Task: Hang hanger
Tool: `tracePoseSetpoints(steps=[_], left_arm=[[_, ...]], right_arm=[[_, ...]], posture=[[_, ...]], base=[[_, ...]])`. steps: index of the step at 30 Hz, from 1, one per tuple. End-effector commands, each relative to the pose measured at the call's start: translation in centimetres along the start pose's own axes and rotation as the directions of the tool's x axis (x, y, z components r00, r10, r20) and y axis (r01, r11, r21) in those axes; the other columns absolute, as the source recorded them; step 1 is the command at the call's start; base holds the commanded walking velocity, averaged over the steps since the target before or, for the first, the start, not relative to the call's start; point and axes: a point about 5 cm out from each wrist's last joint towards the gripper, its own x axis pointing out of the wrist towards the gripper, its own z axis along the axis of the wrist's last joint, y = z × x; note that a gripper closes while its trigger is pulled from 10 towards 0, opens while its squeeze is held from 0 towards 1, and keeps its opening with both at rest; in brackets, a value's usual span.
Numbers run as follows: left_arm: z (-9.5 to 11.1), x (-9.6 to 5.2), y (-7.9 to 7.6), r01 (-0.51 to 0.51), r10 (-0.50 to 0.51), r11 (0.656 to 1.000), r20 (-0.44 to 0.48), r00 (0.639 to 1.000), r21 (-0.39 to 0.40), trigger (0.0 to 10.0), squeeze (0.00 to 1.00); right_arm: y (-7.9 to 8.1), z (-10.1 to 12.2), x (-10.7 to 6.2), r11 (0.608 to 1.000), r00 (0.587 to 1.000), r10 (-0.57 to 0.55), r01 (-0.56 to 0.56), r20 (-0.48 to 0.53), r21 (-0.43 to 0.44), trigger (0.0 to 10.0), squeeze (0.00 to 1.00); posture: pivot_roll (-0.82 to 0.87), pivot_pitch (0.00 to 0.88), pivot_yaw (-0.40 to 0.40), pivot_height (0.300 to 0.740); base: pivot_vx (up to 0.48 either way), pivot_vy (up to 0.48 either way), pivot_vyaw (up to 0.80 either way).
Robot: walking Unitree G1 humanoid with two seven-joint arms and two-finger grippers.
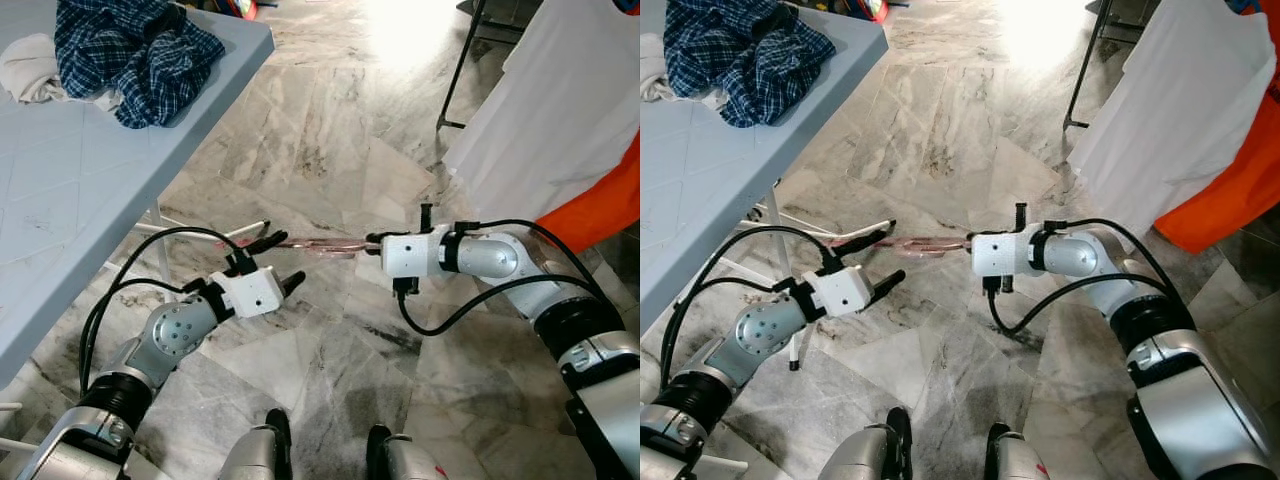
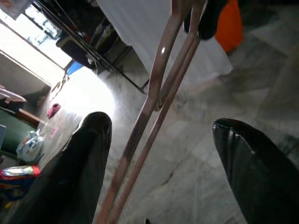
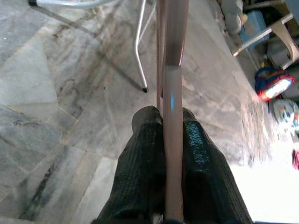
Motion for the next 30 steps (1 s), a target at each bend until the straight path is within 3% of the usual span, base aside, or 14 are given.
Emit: tracePoseSetpoints(steps=[1,5,9,13,17,19,20,21,22,23,24,27,28,30], left_arm=[[0.1,-0.5,-0.2,0.004,-0.004,1.000,0.016,1.000,-0.017,10.0,1.00],[0.0,-0.4,0.3,-0.052,0.052,0.998,0.014,0.999,-0.027,10.0,1.00],[-0.1,-0.3,1.7,-0.215,0.214,0.971,-0.015,0.977,-0.106,10.0,1.00],[-1.5,-1.1,2.7,-0.458,0.432,0.861,-0.157,0.888,-0.221,10.0,1.00],[-2.8,-1.8,1.7,-0.555,0.483,0.775,-0.282,0.829,-0.304,10.0,1.00],[-3.6,-2.2,0.3,-0.595,0.484,0.722,-0.355,0.800,-0.354,10.0,0.90],[-3.7,-2.3,0.0,-0.603,0.483,0.710,-0.372,0.792,-0.363,10.0,0.38],[-3.9,-2.4,-0.5,-0.615,0.480,0.693,-0.397,0.782,-0.376,10.0,0.00],[-4.1,-2.4,-1.4,-0.620,0.460,0.670,-0.426,0.779,-0.408,10.0,0.00],[-4.1,-2.4,-1.7,-0.618,0.451,0.663,-0.434,0.780,-0.422,10.0,0.00],[-4.1,-2.3,-2.1,-0.617,0.441,0.652,-0.442,0.781,-0.441,10.0,0.00],[-4.1,-2.1,-2.7,-0.608,0.416,0.638,-0.453,0.788,-0.472,10.0,0.00],[-4.1,-1.9,-3.1,-0.605,0.403,0.618,-0.458,0.792,-0.502,10.0,0.00],[-4.1,-1.6,-3.5,-0.594,0.383,0.601,-0.460,0.801,-0.534,10.0,0.00]], right_arm=[[0.8,-0.6,-0.1,1.000,1.000,0.006,-0.006,-0.025,0.028,0.0,0.00],[1.3,-1.2,-0.1,0.999,0.998,0.000,0.003,-0.059,0.048,0.0,0.00],[2.0,-1.9,-0.3,0.991,0.995,-0.033,0.045,-0.095,0.127,0.0,0.00],[3.3,-3.2,-0.6,0.927,0.971,-0.169,0.215,-0.170,0.308,0.0,0.00],[4.0,-3.9,-0.9,0.809,0.926,-0.288,0.372,-0.245,0.456,0.0,0.00],[4.5,-4.3,-1.2,0.682,0.872,-0.371,0.489,-0.320,0.544,0.0,0.00],[4.7,-4.4,-1.3,0.650,0.858,-0.385,0.513,-0.339,0.560,0.0,0.00],[5.0,-4.5,-1.4,0.585,0.831,-0.413,0.556,-0.374,0.590,0.0,0.00],[5.4,-4.6,-1.7,0.477,0.779,-0.453,0.623,-0.434,0.620,0.0,0.00],[5.6,-4.7,-1.8,0.439,0.760,-0.462,0.643,-0.456,0.627,0.0,0.00],[5.8,-4.7,-1.9,0.392,0.742,-0.470,0.661,-0.479,0.640,5.0,0.00],[6.4,-4.6,-2.1,0.312,0.701,-0.482,0.698,-0.526,0.644,5.5,0.00],[7.0,-4.4,-2.0,0.290,0.683,-0.481,0.716,-0.550,0.635,10.0,0.00],[7.6,-3.8,-1.6,0.278,0.678,-0.477,0.719,-0.559,0.637,10.0,0.00]], posture=[[0.10,0.289,0.050,0.740],[0.10,0.291,0.049,0.740],[0.10,0.289,0.043,0.740],[0.09,0.282,0.035,0.740],[0.08,0.273,0.024,0.740],[0.07,0.267,0.019,0.740],[0.07,0.267,0.019,0.740],[0.06,0.262,0.015,0.740],[0.06,0.256,0.012,0.740],[0.06,0.256,0.012,0.740],[0.06,0.253,0.012,0.740],[0.05,0.246,0.009,0.740],[0.05,0.246,0.009,0.740],[0.03,0.235,0.006,0.740]], base=[[0.000,0.000,0.00],[0.000,0.000,0.00],[0.000,0.000,0.00],[0.000,0.000,0.00],[0.000,0.000,0.00],[0.000,0.000,0.00],[0.000,0.000,0.00],[0.000,0.000,0.00],[0.000,0.000,0.00],[0.000,0.000,0.00],[0.000,0.000,0.00],[0.000,0.000,0.00],[0.000,0.000,0.00],[0.000,0.000,0.00]])
